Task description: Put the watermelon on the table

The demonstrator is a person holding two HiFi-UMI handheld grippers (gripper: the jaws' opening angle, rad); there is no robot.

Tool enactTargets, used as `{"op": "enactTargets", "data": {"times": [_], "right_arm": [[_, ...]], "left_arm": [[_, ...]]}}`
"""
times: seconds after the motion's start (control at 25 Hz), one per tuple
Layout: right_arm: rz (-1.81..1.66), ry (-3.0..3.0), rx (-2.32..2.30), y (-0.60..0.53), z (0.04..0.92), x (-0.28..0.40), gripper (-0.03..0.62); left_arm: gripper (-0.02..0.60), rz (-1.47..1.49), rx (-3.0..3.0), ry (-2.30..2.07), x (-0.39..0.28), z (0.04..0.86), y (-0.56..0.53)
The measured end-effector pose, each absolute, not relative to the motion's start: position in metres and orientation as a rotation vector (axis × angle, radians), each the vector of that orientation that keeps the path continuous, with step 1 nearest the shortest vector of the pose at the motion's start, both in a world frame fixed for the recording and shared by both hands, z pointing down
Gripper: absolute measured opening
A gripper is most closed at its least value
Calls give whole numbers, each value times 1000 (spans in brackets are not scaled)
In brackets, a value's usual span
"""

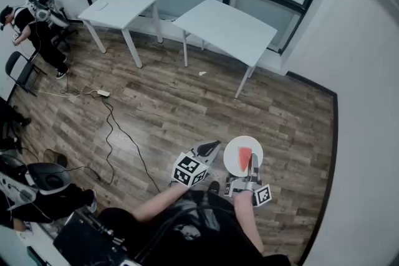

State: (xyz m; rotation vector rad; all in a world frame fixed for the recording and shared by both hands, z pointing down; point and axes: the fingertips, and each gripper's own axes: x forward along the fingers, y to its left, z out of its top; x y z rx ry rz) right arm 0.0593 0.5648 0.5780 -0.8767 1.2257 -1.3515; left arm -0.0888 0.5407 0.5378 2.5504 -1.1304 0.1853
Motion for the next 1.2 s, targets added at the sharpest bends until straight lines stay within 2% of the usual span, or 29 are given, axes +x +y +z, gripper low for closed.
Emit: {"op": "enactTargets", "data": {"times": [0.64,0.88,1.2], "right_arm": [[-1307,1201,-762,558,574,36,28],[-1327,1233,-799,566,575,0,28],[-1368,1257,-943,526,599,-1,28]], "left_arm": [[5,154,2516,-1110,-120,548,534],[5,144,2504,-1074,-145,559,531],[5,180,2442,-1098,-167,578,496]]}}
